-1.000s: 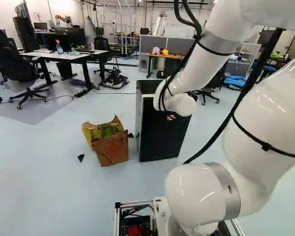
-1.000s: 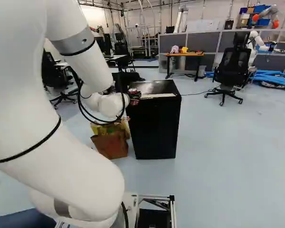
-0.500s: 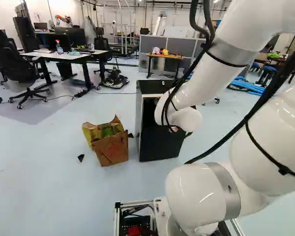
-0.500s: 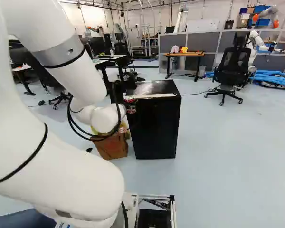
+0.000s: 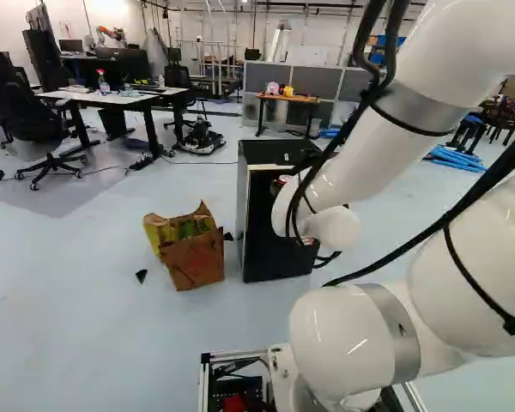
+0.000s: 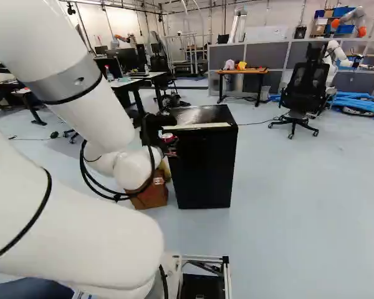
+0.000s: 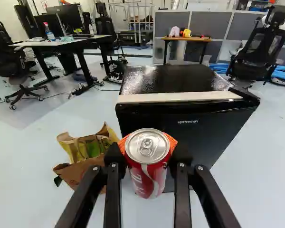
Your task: Grab a drink from the fridge
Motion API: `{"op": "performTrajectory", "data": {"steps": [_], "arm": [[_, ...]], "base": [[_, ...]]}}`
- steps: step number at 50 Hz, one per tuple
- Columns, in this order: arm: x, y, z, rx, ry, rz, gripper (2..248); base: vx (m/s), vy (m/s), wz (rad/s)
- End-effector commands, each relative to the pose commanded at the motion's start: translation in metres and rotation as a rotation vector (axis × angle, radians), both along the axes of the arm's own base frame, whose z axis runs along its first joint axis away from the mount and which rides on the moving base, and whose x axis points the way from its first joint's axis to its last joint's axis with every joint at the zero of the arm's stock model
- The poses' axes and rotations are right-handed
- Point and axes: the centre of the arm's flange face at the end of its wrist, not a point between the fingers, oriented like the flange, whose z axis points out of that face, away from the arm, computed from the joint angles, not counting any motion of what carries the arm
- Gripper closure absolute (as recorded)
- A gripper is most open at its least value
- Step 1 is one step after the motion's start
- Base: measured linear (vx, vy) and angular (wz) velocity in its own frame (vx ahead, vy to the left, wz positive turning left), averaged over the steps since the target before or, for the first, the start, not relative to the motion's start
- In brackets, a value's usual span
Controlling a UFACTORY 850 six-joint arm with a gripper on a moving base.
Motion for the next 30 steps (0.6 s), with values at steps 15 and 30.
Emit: {"op": "performTrajectory", "data": {"steps": [15, 30], "arm": [[-0.0072, 0.0005, -0.0032, -0.001, 0.002, 0.003, 150], [-0.0075, 0.0005, -0.0033, -0.001, 0.002, 0.003, 150]], "base": [[0.0, 0.0, 0.0], [0.0, 0.0, 0.0]]}}
